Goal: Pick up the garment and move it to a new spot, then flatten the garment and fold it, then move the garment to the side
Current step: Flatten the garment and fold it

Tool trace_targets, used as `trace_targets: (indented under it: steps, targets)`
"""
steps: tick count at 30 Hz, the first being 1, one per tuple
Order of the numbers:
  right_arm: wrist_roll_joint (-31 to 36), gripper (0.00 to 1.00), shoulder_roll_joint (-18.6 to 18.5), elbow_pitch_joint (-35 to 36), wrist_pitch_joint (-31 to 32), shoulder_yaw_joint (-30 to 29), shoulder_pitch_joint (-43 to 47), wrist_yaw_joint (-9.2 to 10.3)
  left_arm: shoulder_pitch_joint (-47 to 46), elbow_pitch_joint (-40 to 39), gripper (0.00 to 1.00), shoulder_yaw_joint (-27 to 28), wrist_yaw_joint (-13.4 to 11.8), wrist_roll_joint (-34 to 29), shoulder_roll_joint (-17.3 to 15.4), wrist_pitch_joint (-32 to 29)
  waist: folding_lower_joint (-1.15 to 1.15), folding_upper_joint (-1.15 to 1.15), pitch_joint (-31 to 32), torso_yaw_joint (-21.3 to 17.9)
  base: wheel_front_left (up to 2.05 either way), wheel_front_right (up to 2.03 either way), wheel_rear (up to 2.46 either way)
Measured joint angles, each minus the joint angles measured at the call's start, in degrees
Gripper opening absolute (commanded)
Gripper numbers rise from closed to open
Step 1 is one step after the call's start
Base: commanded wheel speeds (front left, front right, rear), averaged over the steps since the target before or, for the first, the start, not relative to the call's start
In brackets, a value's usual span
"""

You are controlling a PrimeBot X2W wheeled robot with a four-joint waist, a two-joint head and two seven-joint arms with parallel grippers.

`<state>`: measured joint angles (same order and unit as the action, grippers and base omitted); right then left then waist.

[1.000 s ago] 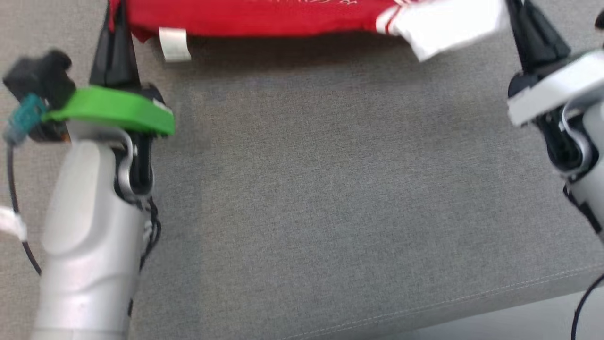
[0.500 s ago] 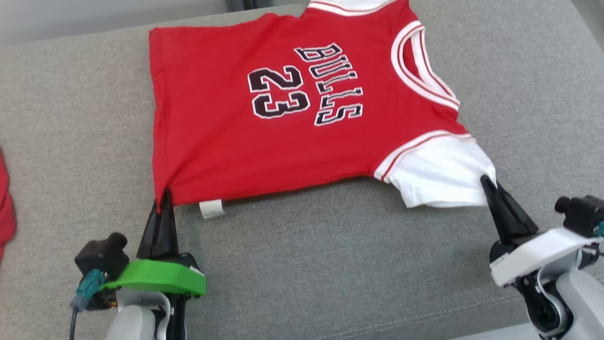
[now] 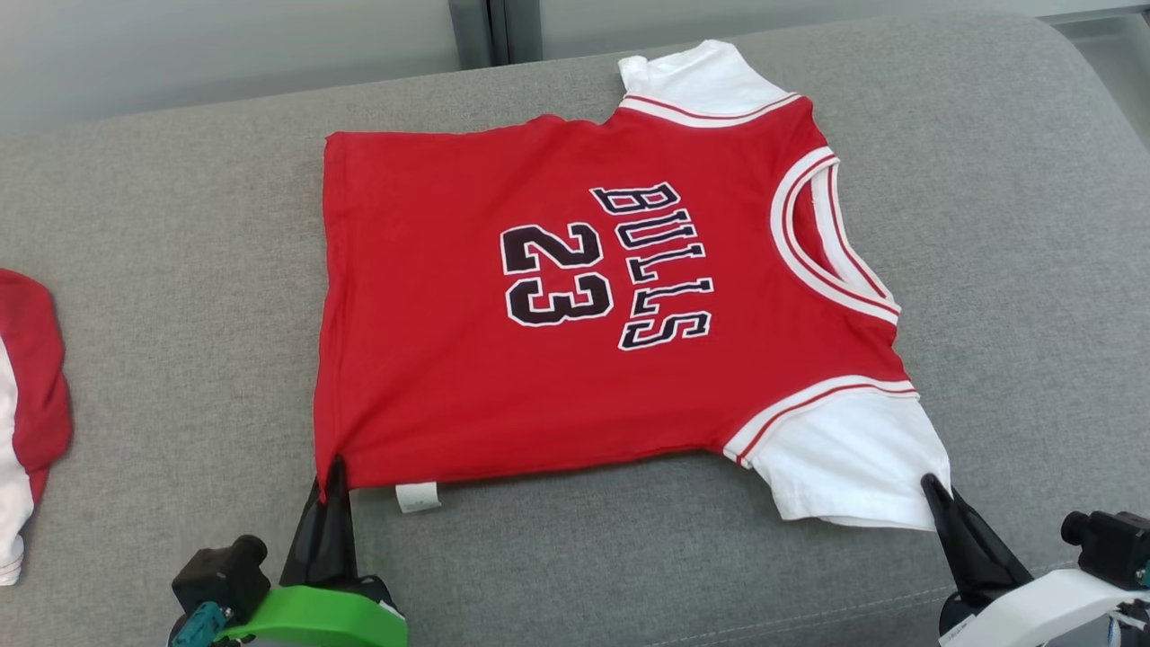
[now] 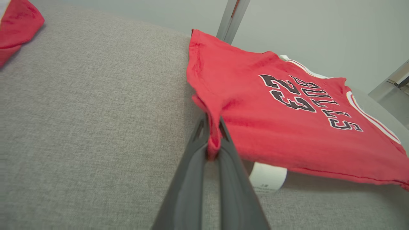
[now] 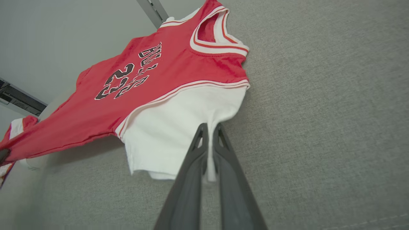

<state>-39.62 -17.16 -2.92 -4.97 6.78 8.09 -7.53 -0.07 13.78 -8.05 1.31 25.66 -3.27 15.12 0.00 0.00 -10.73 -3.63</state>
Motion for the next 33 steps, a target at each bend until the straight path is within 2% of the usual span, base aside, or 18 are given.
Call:
trace_targets:
  steps: [6, 17, 27, 33]
  targets:
    - [1.26, 0.0, 2.4, 1.97, 3.11, -1.78, 0.55, 0.01, 0.62, 0.89, 0.0, -1.08, 0.02, 0.03, 0.15, -0.01, 0.0, 0.0, 0.51, 0.01, 0.0, 0.0, 0.0]
    - [2.9, 0.0, 0.76, -0.13, 5.49, -1.75, -7.69, 0.01, -4.11, 5.04, 0.0, -2.35, 1.23, 0.53, 0.24, -0.45, 0.0, 0.0, 0.27, -0.09, 0.0, 0.0, 0.0]
    - [2.22, 0.0, -0.96, -7.97, 7.25, 0.89, -18.94, 0.01, -11.0, 7.61, 0.0, -3.23, 2.01, 1.14, -0.09, -2.46, 0.0, 0.0, -1.72, 0.58, 0.0, 0.0, 0.0]
    - [1.75, 0.0, -2.04, -15.88, 7.32, 2.7, -27.16, 0.01, -14.24, 8.72, 0.0, -3.91, 1.99, 1.18, -0.27, -3.59, 0.0, 0.0, -2.61, 1.16, 0.0, 0.0, 0.0]
